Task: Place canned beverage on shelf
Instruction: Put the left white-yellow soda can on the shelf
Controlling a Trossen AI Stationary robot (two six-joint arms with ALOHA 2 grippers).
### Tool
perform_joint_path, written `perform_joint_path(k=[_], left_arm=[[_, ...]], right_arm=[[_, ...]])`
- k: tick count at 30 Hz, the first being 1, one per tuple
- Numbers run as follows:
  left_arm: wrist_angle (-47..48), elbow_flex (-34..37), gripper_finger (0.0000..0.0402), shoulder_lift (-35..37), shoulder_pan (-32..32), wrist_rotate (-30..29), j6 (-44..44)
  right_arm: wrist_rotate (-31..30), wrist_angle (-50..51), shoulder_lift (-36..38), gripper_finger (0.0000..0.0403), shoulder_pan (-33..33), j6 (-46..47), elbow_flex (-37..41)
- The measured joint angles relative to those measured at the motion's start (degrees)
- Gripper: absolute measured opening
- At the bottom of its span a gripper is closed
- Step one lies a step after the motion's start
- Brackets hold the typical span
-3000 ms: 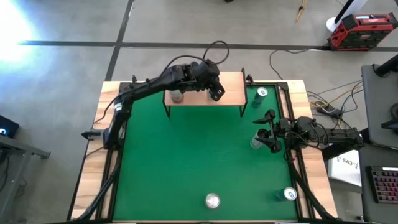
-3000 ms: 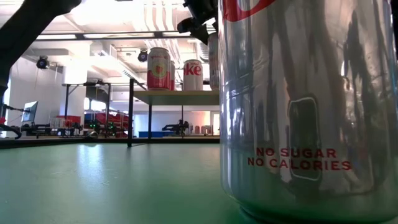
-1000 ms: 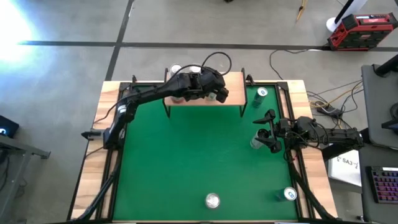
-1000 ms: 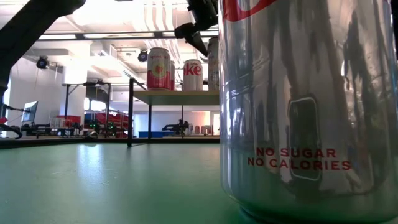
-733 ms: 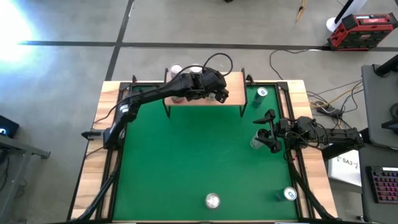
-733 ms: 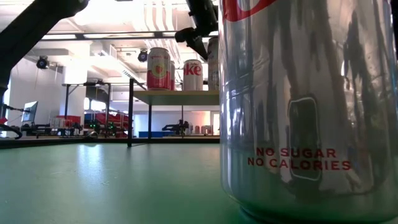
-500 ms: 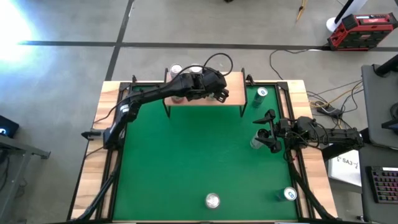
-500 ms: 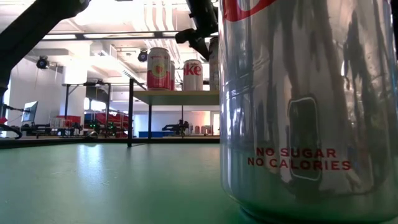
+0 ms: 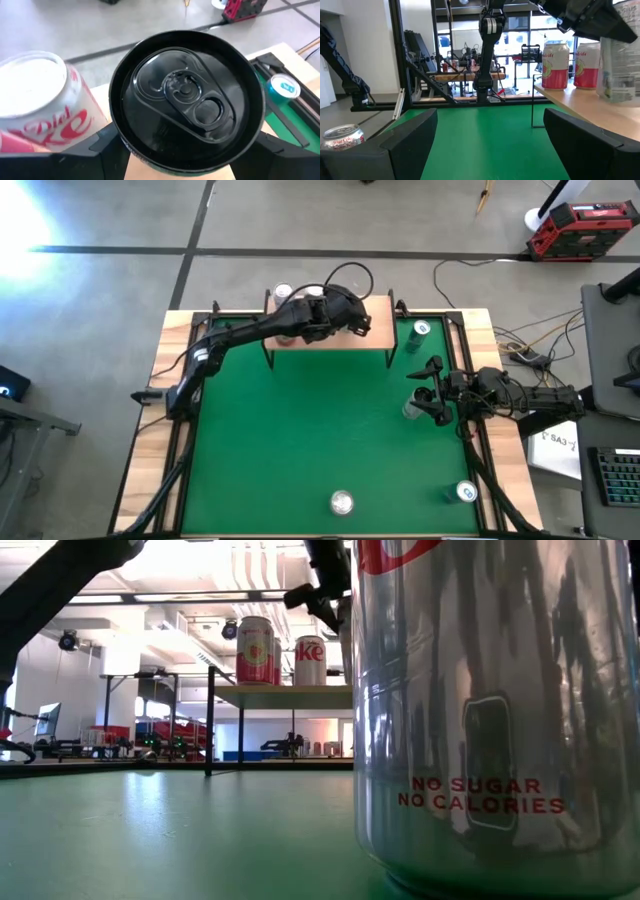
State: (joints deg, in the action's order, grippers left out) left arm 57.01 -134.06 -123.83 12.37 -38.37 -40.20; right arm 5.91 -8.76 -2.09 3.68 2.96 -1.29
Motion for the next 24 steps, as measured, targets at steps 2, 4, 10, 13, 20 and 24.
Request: perform_joint_path(k=[2,4,10,13,20,24], left_arm=[[-1.4,0.0,0.0253,0.0,0.1,-0.2,1.9],[-2.4,0.0,0.0253,0.0,0.5,-0.2,3.7],[-3.5,0.0,0.0254,0.0,2.4,-0.1,5.3],[-3.8,0.0,0.0254,0.0,3.4,-0.1,5.6],[-5.1,0.0,0.0254,-0.6,4.8,1.8,7.9],[-5.8,-0.1,0.0255,-1.9,5.4,2.2,8.2]], right_arm=[[0.0,0.0,0.0,0.0357,0.0,0.0,0.0],[0.0,0.0,0.0,0.0357,0.0,0.0,0.0],[0.0,0.0,0.0,0.0357,0.0,0.0,0.0],[0.0,0.0,0.0,0.0357,0.0,0.0,0.0],[0.0,0.0,0.0,0.0357,0.0,0.0,0.0],[-0.1,0.0,0.0,0.0357,0.0,0.0,0.0]])
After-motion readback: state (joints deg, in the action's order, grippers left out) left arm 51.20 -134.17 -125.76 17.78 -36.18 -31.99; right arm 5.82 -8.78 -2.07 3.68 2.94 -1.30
